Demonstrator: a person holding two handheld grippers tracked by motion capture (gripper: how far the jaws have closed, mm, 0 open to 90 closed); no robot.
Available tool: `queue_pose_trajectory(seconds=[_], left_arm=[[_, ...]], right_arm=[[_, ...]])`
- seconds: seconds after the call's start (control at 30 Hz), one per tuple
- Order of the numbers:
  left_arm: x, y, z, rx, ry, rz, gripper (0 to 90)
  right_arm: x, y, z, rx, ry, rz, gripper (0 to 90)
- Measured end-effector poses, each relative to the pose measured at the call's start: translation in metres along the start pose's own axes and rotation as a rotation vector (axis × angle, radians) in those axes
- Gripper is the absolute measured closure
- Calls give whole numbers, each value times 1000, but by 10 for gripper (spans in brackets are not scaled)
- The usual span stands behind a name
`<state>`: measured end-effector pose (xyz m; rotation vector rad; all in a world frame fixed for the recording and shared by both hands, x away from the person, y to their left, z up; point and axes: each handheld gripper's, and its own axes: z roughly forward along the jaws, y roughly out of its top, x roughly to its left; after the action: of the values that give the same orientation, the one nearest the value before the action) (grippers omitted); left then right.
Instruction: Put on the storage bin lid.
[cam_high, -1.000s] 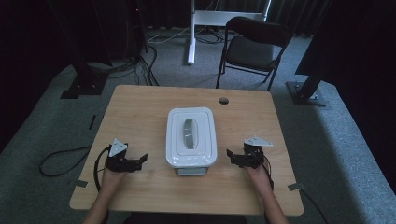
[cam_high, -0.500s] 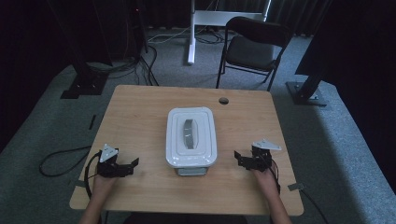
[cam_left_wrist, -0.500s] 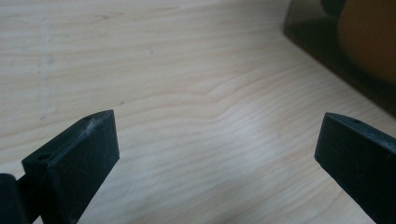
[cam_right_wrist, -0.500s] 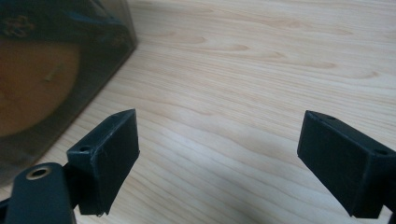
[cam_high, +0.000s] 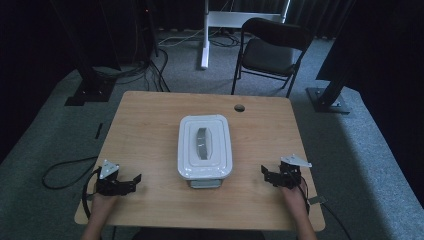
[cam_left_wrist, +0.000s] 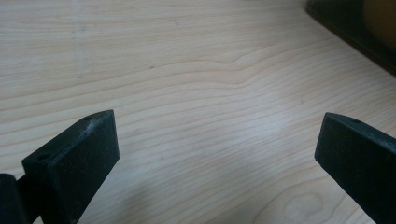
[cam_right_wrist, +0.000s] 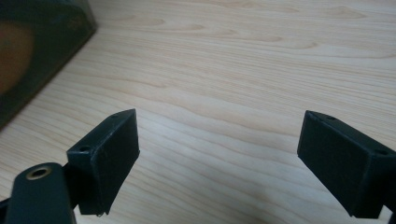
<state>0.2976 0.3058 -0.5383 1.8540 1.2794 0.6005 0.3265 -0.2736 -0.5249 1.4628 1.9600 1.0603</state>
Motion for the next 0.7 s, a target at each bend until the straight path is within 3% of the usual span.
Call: queue_pose_trajectory(seconds=[0.1,0.23,0.43,0.7], left_arm=[[0,-1,-2,7,15,0,3],[5,-2,-4,19,46,-50,3],[9,-7,-5,72,116,-83,3],[13,-8,-5,113,162,-131,3]], right_arm=[[-2,-2,-2,-1,-12,0,120],[-10,-6,-8,1,-35,21,120],[-22,-15,-12,20,-57,64,120],[-36,-23,-16,59,-136,102,120]])
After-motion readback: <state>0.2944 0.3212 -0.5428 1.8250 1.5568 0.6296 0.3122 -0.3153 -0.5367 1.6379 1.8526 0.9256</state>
